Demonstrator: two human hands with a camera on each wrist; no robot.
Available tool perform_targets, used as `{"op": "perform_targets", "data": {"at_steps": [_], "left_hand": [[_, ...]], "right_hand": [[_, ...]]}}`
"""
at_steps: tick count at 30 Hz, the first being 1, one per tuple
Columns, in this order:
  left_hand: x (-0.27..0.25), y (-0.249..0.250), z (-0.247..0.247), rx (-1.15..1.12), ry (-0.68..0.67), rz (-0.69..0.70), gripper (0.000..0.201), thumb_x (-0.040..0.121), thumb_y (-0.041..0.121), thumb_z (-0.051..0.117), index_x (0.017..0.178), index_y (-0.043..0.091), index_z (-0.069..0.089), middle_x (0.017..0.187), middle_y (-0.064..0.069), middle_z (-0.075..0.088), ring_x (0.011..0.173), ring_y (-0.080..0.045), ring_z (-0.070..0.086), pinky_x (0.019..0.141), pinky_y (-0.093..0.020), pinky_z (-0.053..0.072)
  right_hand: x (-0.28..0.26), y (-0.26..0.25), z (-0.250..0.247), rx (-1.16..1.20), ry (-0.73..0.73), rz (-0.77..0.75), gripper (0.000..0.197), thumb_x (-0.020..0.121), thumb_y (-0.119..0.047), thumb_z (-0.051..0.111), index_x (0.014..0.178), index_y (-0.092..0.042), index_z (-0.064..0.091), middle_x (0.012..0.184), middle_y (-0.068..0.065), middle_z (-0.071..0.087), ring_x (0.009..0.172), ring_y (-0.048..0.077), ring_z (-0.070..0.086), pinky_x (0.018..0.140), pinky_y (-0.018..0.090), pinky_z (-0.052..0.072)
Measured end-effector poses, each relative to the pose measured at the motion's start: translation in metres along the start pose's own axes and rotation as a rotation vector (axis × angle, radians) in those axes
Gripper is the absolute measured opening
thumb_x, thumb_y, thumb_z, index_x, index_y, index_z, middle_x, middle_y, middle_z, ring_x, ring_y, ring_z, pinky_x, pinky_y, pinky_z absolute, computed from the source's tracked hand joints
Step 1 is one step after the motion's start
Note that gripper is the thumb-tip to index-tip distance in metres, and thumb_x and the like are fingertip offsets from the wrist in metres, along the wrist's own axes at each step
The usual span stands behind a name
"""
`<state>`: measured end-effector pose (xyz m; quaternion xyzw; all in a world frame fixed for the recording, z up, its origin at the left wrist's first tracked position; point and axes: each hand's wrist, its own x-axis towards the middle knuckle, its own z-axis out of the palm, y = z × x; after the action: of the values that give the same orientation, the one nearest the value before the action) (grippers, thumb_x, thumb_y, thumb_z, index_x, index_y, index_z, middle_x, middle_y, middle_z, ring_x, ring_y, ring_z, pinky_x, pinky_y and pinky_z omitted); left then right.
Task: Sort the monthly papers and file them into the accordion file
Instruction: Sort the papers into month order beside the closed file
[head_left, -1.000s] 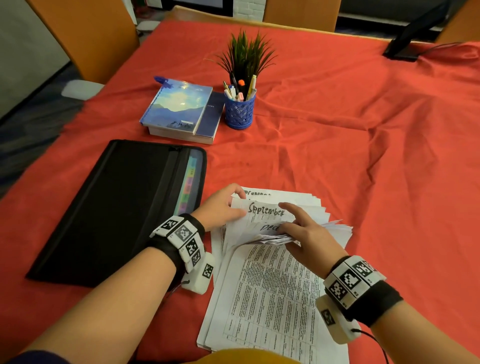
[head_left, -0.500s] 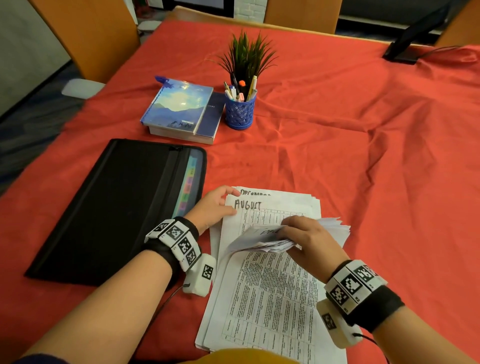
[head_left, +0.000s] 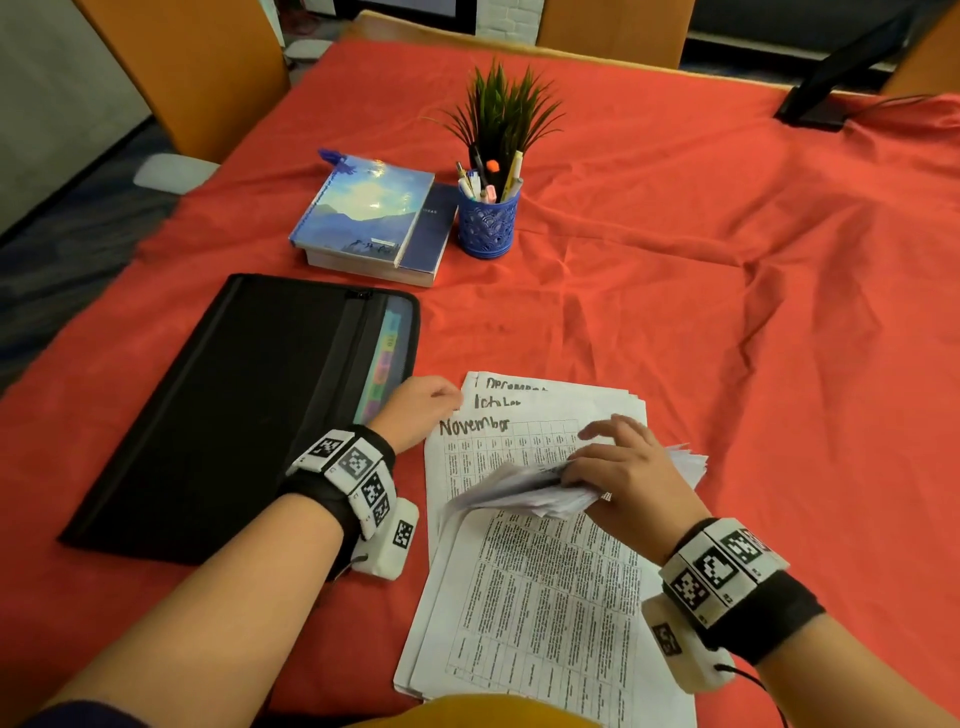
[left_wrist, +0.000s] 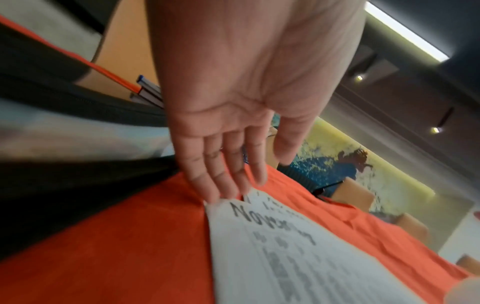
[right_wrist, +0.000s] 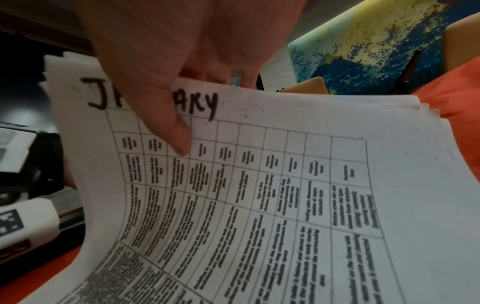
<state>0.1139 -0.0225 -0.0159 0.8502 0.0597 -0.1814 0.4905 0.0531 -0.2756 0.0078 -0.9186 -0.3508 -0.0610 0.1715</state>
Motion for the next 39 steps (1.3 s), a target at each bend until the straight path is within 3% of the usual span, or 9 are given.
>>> {"op": "perform_targets", "data": {"at_steps": [8,13,16,19,23,26,30,34,39], "left_hand": [[0.004,-0.013,0.007,0.555,-0.018,-0.006,0.019,0.084,0.024,0.062,0.102,0.019,0.059,0.115,-0.002,0.048,0.107,-0.02,0.05,0.089,-0.03,0.041],[-0.002,-0.009,-0.005,0.313,-0.011,0.05,0.011,0.081,0.014,0.067,0.082,0.016,0.056,0.086,0.0,0.06,0.086,-0.022,0.058,0.067,-0.026,0.046],[-0.007,-0.003,-0.007,0.039,-0.108,0.105,0.009,0.082,0.015,0.069,0.083,0.018,0.06,0.091,-0.006,0.067,0.088,-0.025,0.064,0.08,-0.042,0.052],[-0.01,0.013,0.006,-0.017,-0.216,0.193,0.01,0.082,0.019,0.069,0.085,0.025,0.062,0.079,-0.009,0.057,0.067,-0.016,0.051,0.066,-0.032,0.047],[-0.016,0.038,0.014,-0.187,-0.388,0.17,0.012,0.094,0.014,0.055,0.086,0.014,0.064,0.078,0.0,0.062,0.066,-0.004,0.057,0.061,-0.015,0.047],[-0.004,0.034,0.007,-0.336,-0.252,0.044,0.03,0.098,0.029,0.045,0.087,0.009,0.064,0.085,0.0,0.068,0.08,-0.016,0.065,0.063,-0.022,0.05],[0.023,0.004,0.005,0.126,0.135,0.078,0.015,0.09,0.014,0.057,0.102,0.012,0.065,0.099,-0.001,0.063,0.095,-0.018,0.058,0.079,-0.025,0.043],[0.03,-0.007,0.013,0.416,-0.016,0.076,0.039,0.085,0.015,0.061,0.124,0.014,0.056,0.122,-0.007,0.05,0.111,-0.025,0.052,0.096,-0.03,0.041],[0.03,-0.007,0.015,0.468,-0.007,0.113,0.022,0.081,0.012,0.061,0.103,0.013,0.059,0.113,-0.006,0.048,0.102,-0.024,0.052,0.09,-0.031,0.043]], "right_hand": [[-0.002,-0.006,-0.007,0.168,-0.105,0.04,0.026,0.072,-0.019,0.042,0.081,-0.013,0.066,0.085,-0.001,0.065,0.072,0.02,0.064,0.06,0.025,0.052],[-0.006,-0.003,-0.009,0.203,-0.076,0.064,0.018,0.07,-0.01,0.053,0.085,-0.017,0.062,0.103,0.001,0.061,0.074,0.011,0.059,0.065,0.007,0.033],[-0.002,-0.002,-0.01,0.201,-0.063,0.039,0.024,0.069,-0.006,0.057,0.088,-0.021,0.06,0.128,0.004,0.053,0.072,0.009,0.059,0.065,0.011,0.037],[0.006,0.0,-0.01,0.167,-0.066,0.043,0.032,0.063,0.005,0.066,0.087,-0.017,0.064,0.141,0.011,0.042,0.071,0.012,0.061,0.064,0.017,0.04],[0.012,0.005,-0.009,0.081,-0.065,-0.015,0.025,0.067,-0.004,0.057,0.087,-0.015,0.068,0.104,0.005,0.067,0.072,0.024,0.063,0.063,0.024,0.05],[0.004,0.008,-0.009,-0.005,-0.05,-0.014,0.022,0.069,-0.016,0.052,0.083,-0.022,0.069,0.079,-0.011,0.066,0.075,0.018,0.052,0.066,0.029,0.043],[-0.006,0.005,-0.009,-0.03,-0.014,0.003,0.016,0.067,-0.016,0.062,0.079,-0.025,0.067,0.081,-0.015,0.065,0.091,0.018,0.053,0.079,0.031,0.037],[-0.006,0.001,-0.007,0.124,-0.083,0.033,0.019,0.072,-0.016,0.048,0.083,-0.018,0.063,0.085,-0.004,0.063,0.073,0.02,0.062,0.062,0.027,0.05],[-0.005,0.0,-0.009,0.15,-0.068,0.052,0.033,0.063,-0.003,0.062,0.089,-0.023,0.056,0.091,0.0,0.061,0.065,0.021,0.061,0.057,0.022,0.047]]}}
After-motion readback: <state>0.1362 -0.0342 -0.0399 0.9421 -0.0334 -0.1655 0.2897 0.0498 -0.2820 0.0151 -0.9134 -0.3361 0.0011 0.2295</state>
